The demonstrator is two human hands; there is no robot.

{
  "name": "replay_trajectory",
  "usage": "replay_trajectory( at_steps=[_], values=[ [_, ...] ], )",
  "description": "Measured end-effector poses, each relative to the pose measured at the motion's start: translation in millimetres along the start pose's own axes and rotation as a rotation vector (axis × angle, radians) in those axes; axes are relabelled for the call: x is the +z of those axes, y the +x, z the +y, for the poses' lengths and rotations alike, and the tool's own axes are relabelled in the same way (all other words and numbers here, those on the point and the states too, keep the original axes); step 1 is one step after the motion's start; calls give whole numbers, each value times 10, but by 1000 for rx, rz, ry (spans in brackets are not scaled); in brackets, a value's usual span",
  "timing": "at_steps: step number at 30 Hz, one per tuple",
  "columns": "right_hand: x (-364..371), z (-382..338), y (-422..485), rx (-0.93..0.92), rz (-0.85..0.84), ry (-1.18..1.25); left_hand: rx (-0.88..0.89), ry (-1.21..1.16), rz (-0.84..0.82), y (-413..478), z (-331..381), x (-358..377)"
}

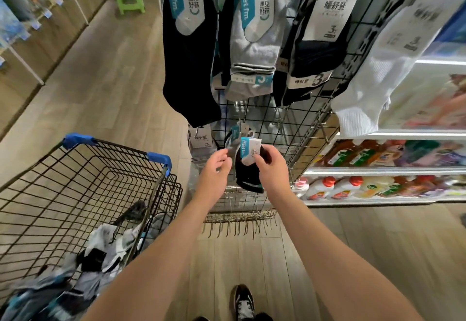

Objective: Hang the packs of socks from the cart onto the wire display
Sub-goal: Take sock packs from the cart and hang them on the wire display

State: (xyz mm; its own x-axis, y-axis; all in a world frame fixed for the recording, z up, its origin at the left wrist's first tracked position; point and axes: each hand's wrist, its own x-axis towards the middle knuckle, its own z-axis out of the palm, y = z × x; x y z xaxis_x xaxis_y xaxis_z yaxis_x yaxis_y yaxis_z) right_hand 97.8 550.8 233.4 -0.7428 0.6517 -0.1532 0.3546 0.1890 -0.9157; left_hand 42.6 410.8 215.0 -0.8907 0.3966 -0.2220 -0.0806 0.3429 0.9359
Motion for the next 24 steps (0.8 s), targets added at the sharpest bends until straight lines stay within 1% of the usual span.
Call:
replay_trajectory(
  at_steps=[2,6,10,14,19,24],
  values=[
    [9,-12,95,30,12,-32,6,0,13,41,25,-46],
    [121,13,301,97,-26,-35,-9,25,35,142,-26,-73],
    [163,38,418,76,-54,6,-65,74,86,259,-145,-58],
    [226,109,492,70,-88,-3,-93,97,92,359,-125,-6],
    [311,104,613,97,-47,0,-105,122,111,455,-94,51],
    [362,116,638,99,-73,5,-123,119,112,490,-158,49]
  ],
)
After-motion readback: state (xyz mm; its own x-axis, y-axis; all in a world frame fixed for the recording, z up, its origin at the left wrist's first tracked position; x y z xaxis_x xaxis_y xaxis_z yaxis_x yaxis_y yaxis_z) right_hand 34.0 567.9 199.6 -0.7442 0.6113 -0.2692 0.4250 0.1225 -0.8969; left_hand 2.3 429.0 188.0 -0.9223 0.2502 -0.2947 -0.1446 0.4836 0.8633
